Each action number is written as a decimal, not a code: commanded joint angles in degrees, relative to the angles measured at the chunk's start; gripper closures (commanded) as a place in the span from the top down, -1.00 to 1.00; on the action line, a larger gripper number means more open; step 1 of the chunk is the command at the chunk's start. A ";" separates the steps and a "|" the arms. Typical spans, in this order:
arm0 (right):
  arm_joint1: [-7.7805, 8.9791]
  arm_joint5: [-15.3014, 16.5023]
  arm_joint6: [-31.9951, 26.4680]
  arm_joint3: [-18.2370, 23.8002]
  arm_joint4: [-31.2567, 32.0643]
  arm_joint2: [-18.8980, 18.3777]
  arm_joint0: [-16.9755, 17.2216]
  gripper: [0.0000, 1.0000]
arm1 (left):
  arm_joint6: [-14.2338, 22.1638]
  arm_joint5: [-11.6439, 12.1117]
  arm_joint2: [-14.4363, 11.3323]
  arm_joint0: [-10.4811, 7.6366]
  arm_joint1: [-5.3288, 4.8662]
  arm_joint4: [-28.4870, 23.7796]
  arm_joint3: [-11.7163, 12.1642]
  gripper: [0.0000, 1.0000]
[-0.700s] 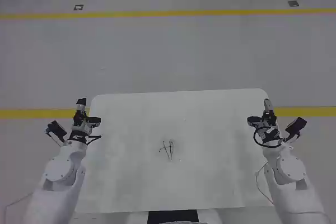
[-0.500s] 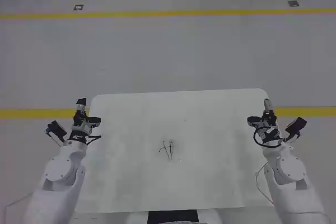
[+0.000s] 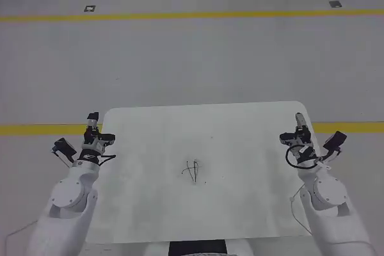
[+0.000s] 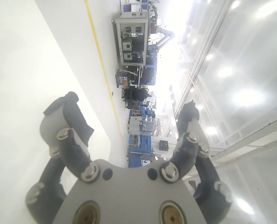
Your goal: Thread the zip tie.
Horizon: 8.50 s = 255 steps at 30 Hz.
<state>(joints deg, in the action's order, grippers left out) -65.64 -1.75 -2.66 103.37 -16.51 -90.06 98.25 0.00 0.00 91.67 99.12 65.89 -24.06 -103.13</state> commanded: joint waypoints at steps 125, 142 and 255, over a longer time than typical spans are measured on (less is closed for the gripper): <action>-9.42 -13.52 -70.90 -14.35 56.27 56.82 -50.08 1.00 | 0.00 0.00 0.00 0.00 0.00 0.00 0.00 1.00; -11.35 -17.73 -69.81 -18.00 57.10 58.84 -51.99 1.00 | 0.00 0.00 0.00 0.00 0.00 0.00 0.00 1.00; -16.14 21.23 -76.98 -25.76 69.26 63.69 -55.43 -0.56 | 0.00 0.00 0.00 0.00 0.00 0.00 0.00 1.00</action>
<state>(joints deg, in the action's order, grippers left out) -81.91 19.48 -79.64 77.47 52.46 -26.86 42.93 0.00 0.00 91.67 99.12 65.89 -24.06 -103.13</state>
